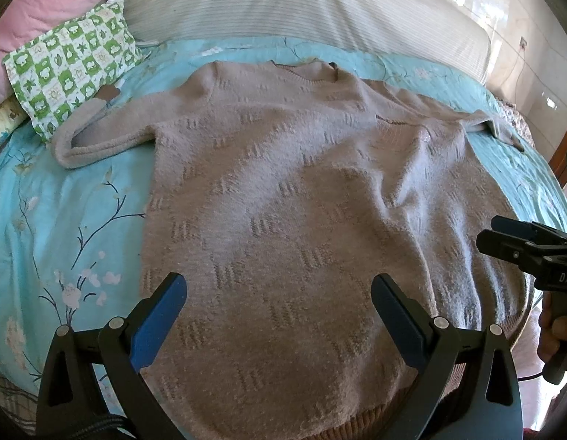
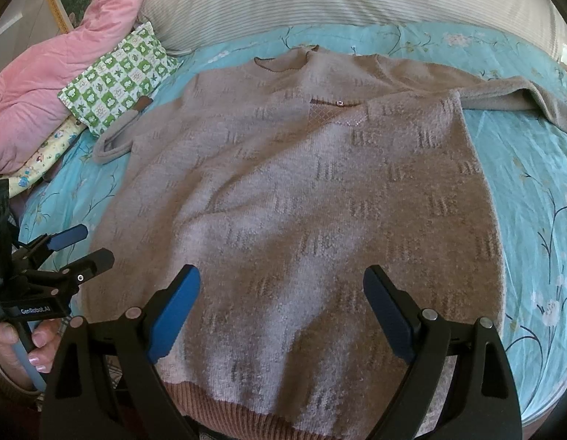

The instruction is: Fold small clothes

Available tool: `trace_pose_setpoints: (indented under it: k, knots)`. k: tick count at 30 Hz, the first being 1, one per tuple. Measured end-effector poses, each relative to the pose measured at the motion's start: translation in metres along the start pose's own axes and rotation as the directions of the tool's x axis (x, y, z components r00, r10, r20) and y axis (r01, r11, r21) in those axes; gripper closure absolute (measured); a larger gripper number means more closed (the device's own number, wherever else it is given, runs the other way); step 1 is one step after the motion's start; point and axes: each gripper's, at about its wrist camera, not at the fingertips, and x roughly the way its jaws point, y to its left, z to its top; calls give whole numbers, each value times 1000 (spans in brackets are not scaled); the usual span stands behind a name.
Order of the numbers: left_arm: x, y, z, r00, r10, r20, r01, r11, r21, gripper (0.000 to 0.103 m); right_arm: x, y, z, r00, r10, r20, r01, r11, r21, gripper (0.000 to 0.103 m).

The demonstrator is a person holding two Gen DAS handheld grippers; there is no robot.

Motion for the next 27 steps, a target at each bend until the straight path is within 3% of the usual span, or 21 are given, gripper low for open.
trace_pose_setpoints:
  k: [11,21,23,27]
  knots:
    - [3,-3,1,1000,-2,-4,2,1000,2,2,1,0,0,1000,-5,-27,5,1000,5,12]
    - [4,-3,4,998,17,-58,-15,999,29,2,2,-1,4,999,-15,-48,16,1000,7,12]
    - [4,-4,5,999,8,-52,-6,1000,27,2,2,0,3,1000,-7,-13,7,1000,3,12]
    - [6,-5,12,999,3,-36,-2,999,41,2,5,-2,12,999,-21,-46,21,1000,-3,12]
